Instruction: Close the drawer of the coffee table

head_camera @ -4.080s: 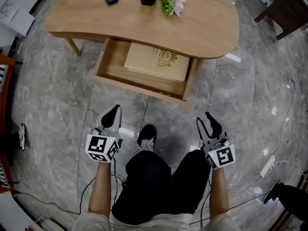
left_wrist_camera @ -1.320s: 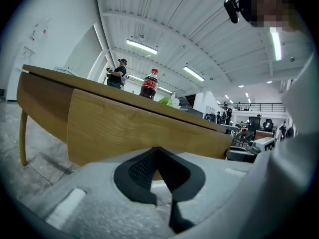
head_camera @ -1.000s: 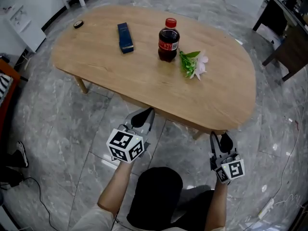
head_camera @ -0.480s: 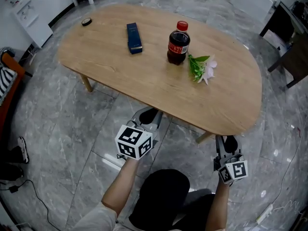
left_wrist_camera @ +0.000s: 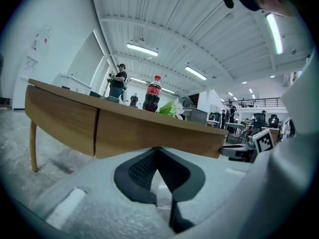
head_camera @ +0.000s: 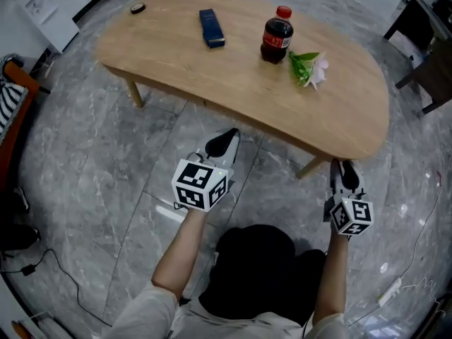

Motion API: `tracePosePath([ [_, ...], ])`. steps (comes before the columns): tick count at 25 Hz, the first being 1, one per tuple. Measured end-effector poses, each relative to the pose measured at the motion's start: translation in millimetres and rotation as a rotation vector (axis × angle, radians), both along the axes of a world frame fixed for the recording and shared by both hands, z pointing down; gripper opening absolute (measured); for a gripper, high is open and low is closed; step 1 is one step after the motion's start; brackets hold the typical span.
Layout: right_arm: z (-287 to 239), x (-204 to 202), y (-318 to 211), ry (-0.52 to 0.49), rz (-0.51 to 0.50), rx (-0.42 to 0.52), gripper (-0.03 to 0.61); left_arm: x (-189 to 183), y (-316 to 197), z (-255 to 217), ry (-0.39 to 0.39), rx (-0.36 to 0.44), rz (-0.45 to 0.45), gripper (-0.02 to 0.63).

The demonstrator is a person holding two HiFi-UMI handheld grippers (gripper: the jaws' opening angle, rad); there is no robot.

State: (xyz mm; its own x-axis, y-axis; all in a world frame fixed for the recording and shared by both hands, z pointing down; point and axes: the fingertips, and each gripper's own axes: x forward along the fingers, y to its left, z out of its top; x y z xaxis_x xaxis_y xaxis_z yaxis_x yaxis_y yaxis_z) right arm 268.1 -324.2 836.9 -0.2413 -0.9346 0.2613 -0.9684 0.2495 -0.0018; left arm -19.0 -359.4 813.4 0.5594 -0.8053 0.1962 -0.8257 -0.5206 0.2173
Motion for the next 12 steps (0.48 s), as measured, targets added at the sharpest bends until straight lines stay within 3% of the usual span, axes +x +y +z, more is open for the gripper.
tracePosePath([
  [2, 1, 6, 12, 0.005, 0.01, -0.035, 0.024, -10, 16, -5, -0.011, -0.003, -0.016, 0.008],
  [6, 11, -3, 34, 0.005, -0.037, -0.054, 0.015, -26, 29, -16, -0.014, 0.019, -0.02, 0.008],
  [12, -20, -38, 74, -0.006, -0.156, -0.136, 0.015, -31, 72, -54, -0.07, -0.075, -0.024, 0.008],
])
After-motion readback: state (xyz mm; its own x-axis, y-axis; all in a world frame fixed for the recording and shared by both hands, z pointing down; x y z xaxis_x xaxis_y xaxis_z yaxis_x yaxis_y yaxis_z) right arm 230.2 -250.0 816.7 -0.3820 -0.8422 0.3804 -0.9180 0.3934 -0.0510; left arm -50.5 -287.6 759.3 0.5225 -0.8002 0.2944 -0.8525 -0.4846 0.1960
